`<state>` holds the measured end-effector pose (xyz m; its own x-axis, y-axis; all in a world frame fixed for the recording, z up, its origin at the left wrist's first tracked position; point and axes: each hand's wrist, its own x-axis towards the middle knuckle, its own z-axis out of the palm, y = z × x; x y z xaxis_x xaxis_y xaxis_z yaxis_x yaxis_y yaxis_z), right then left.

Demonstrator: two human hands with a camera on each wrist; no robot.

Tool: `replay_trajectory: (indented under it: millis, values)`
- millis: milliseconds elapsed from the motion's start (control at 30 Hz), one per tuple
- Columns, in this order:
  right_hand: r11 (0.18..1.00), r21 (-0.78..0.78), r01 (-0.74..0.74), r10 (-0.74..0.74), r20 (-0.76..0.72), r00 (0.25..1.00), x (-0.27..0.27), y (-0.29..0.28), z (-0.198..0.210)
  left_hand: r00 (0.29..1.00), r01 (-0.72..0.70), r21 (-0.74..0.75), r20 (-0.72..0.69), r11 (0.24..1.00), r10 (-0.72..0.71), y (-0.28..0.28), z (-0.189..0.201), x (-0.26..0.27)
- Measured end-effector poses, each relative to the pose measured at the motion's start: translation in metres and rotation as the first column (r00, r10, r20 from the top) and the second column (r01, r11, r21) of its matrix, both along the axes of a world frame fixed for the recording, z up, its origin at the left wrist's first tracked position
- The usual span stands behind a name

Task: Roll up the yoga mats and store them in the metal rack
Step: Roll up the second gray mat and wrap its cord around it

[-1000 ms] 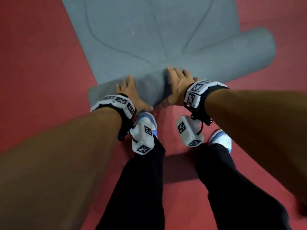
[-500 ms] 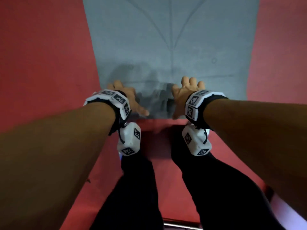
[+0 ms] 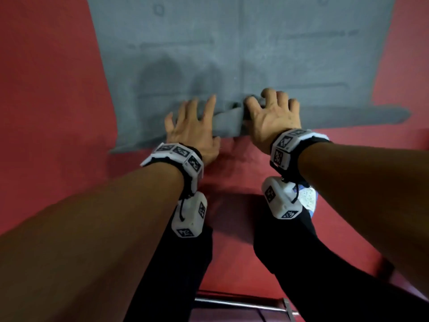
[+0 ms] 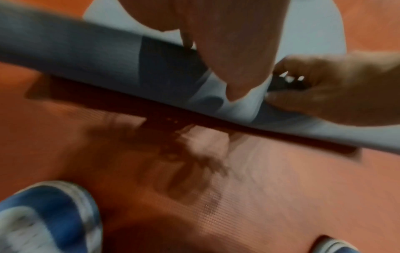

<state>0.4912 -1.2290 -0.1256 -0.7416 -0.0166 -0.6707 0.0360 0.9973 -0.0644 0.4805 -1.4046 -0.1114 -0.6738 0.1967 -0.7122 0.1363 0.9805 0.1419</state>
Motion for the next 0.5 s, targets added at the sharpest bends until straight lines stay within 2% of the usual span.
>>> replay_trajectory:
  millis: [133,200,267,367,500]
  values:
    - [0.992,-0.069,-0.110,0.100,-0.129,0.987,0.006,0.019,-0.036,0.980,0.122,0.030,-0.164,0.992,-0.116,0.011,-0.035,0.005]
    - [0.979,-0.098,-0.178,0.159,-0.176,0.971,-0.001,0.026,-0.055,0.938,0.251,-0.011,-0.243,0.968,-0.246,0.012,-0.050,-0.004]
    - [0.977,-0.106,-0.187,0.155,-0.259,0.953,-0.009,0.032,-0.070,0.889,0.363,-0.026,-0.289,0.931,-0.355,0.008,-0.064,-0.018]
    - [0.965,-0.107,-0.240,0.192,-0.339,0.921,-0.027,0.034,-0.083,0.853,0.486,-0.003,-0.217,0.874,-0.475,0.004,-0.069,-0.049]
    - [0.944,-0.137,-0.300,0.233,-0.368,0.900,-0.055,0.040,-0.086,0.800,0.585,0.055,-0.203,0.809,-0.565,0.015,-0.067,-0.088]
